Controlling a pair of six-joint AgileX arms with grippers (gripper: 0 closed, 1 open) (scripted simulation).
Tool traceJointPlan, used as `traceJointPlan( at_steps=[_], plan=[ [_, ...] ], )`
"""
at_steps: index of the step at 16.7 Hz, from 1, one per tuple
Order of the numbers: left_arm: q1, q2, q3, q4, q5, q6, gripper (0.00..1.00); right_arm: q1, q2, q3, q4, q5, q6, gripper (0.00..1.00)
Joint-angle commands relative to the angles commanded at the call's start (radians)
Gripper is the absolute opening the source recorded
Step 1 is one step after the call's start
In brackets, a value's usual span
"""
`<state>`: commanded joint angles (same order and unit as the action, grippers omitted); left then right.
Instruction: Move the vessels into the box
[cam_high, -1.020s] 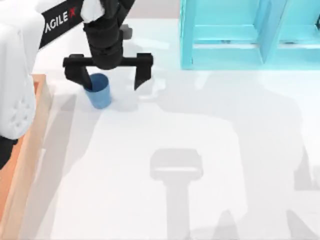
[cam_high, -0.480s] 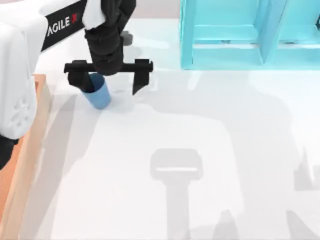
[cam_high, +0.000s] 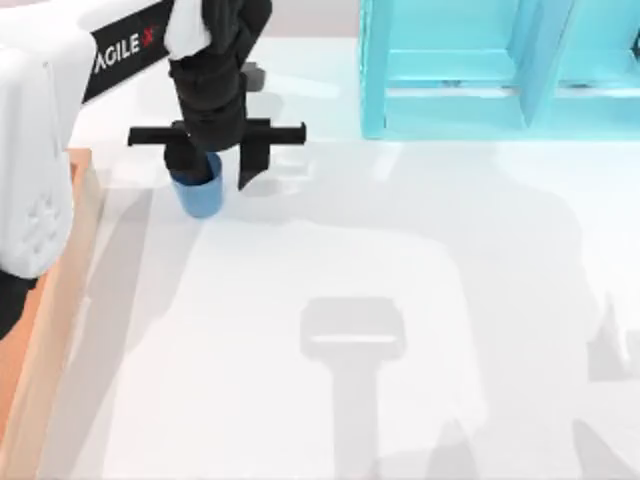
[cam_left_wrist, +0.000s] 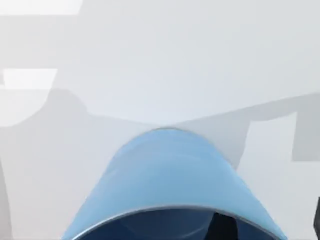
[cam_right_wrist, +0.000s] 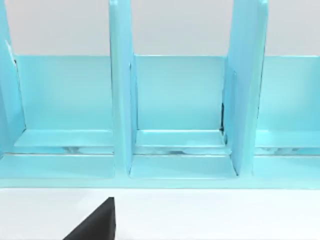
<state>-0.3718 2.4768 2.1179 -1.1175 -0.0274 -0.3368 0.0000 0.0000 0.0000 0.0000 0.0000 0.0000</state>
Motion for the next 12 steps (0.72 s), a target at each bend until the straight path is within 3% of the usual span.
traceJointPlan(
  at_steps=[2, 3, 12],
  plan=[
    [0.0, 0.0, 0.0, 0.0, 0.0, 0.0, 0.02, 0.0, 0.0, 0.0, 0.0, 0.0, 0.0, 1.0],
    [0.0, 0.0, 0.0, 0.0, 0.0, 0.0, 0.0, 0.0, 0.0, 0.0, 0.0, 0.0, 0.0, 1.0],
    [0.0, -0.002, 0.003, -0.003, 0.0, 0.004, 0.0, 0.0, 0.0, 0.0, 0.0, 0.0, 0.0, 1.0]
  ],
)
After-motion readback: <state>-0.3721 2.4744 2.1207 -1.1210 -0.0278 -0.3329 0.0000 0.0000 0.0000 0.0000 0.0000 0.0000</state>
